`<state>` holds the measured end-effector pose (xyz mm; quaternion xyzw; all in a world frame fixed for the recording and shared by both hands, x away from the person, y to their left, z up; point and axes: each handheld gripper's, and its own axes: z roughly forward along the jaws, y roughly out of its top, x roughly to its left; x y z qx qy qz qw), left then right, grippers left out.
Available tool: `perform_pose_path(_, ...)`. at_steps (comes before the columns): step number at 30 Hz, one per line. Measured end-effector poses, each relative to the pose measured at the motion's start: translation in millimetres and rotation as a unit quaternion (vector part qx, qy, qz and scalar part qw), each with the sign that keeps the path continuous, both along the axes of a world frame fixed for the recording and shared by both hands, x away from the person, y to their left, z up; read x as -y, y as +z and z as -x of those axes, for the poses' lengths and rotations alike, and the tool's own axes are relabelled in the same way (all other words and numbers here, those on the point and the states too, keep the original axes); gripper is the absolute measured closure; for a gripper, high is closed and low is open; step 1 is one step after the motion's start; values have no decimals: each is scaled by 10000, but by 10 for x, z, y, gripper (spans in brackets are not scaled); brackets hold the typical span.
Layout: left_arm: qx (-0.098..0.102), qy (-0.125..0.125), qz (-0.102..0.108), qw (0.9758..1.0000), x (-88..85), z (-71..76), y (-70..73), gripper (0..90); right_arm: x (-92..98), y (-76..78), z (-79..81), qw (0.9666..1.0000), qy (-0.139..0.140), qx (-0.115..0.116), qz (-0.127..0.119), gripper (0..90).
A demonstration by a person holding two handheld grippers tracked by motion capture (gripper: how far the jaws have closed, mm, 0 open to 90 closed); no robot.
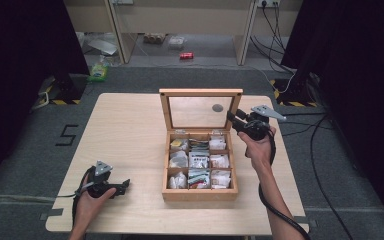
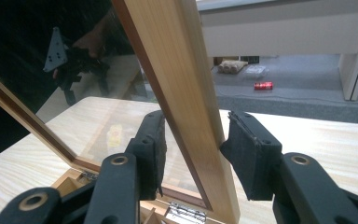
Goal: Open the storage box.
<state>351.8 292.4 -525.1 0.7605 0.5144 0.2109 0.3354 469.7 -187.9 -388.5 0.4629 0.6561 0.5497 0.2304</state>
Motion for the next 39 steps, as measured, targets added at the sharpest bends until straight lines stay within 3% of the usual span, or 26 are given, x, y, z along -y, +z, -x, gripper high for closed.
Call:
perform_pose_path(15, 2, 1, 0, 10000, 0, 0, 0, 14, -32, -181, -170, 9996, -75, -287, -15, 579)
perform_pose_path(26, 6, 4, -5, 10000, 0, 0, -1, 15, -48, -240, -244, 9991, -118, -375, 135, 579)
perform_pose_path(39, 3, 5, -4, 10000, 1, 1, -1, 15, 77, -319, -124, 9985, -29, -525, 177, 552)
